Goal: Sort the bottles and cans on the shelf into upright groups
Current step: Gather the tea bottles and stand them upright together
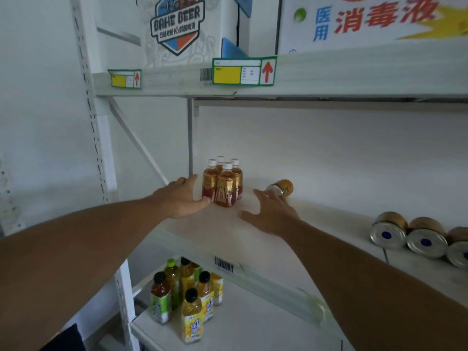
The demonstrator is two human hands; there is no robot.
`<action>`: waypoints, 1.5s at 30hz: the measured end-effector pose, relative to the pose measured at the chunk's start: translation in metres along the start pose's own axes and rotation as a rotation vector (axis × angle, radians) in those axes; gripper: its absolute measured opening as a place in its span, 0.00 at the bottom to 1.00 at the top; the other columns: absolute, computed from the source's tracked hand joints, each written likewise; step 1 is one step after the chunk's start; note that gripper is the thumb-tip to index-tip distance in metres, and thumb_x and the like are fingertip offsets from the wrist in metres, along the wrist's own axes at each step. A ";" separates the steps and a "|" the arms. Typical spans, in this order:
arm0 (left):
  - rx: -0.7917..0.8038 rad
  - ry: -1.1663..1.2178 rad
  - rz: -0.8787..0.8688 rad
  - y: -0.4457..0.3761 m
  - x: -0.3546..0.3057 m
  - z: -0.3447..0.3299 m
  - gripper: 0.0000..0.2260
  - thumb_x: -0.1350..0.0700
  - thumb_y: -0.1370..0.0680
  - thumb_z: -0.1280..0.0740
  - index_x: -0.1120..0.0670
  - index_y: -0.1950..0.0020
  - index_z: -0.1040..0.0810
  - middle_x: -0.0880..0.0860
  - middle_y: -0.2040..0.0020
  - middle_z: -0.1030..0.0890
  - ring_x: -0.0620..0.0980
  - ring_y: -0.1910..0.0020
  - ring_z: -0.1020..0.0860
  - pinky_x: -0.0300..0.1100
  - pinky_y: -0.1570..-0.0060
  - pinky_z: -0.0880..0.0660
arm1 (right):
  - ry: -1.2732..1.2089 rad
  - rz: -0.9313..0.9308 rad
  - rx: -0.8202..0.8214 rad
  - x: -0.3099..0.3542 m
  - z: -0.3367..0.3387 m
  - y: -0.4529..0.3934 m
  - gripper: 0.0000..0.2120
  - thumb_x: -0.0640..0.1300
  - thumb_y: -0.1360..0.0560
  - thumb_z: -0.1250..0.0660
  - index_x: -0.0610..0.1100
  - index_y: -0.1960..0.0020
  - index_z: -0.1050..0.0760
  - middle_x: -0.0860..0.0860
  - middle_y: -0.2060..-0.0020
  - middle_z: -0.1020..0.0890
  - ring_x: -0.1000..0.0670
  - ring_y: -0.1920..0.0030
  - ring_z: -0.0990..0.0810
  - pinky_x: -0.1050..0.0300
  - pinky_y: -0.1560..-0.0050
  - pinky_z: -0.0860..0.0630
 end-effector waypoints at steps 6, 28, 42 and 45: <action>0.004 -0.055 -0.012 0.038 -0.026 0.008 0.50 0.20 0.26 0.43 0.42 0.12 0.56 0.53 0.13 0.41 0.57 0.17 0.36 0.56 0.25 0.32 | 0.001 0.047 -0.006 0.003 0.016 0.021 0.49 0.80 0.28 0.39 0.56 0.15 0.43 0.47 0.16 0.40 0.39 0.18 0.38 0.34 0.26 0.31; 0.028 -0.027 -0.245 0.142 -0.090 0.025 0.48 0.20 0.26 0.46 0.43 0.12 0.52 0.51 0.11 0.47 0.57 0.15 0.41 0.59 0.25 0.35 | 0.172 -0.115 0.000 0.022 0.070 0.166 0.46 0.78 0.26 0.40 0.55 0.15 0.41 0.47 0.17 0.36 0.39 0.21 0.35 0.36 0.26 0.31; 0.033 -0.030 -0.373 0.174 -0.227 0.035 0.44 0.23 0.23 0.43 0.44 0.13 0.47 0.51 0.14 0.41 0.58 0.18 0.35 0.57 0.28 0.30 | 0.154 -0.235 -0.050 -0.096 0.141 0.250 0.46 0.76 0.25 0.38 0.51 0.15 0.39 0.45 0.20 0.34 0.39 0.20 0.37 0.37 0.26 0.31; 0.042 -0.028 -0.414 0.176 -0.255 0.031 0.45 0.24 0.22 0.42 0.45 0.12 0.49 0.50 0.12 0.46 0.57 0.15 0.42 0.57 0.22 0.36 | 0.153 -0.257 -0.078 -0.115 0.155 0.266 0.42 0.75 0.26 0.36 0.53 0.19 0.34 0.47 0.26 0.28 0.39 0.26 0.30 0.38 0.31 0.28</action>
Point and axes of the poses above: each hand's wrist, its own y-axis away from the middle knuckle, its own z-axis out of the back of the hand, x = y × z, the point moved 4 cm from there along -y, towards the middle knuckle
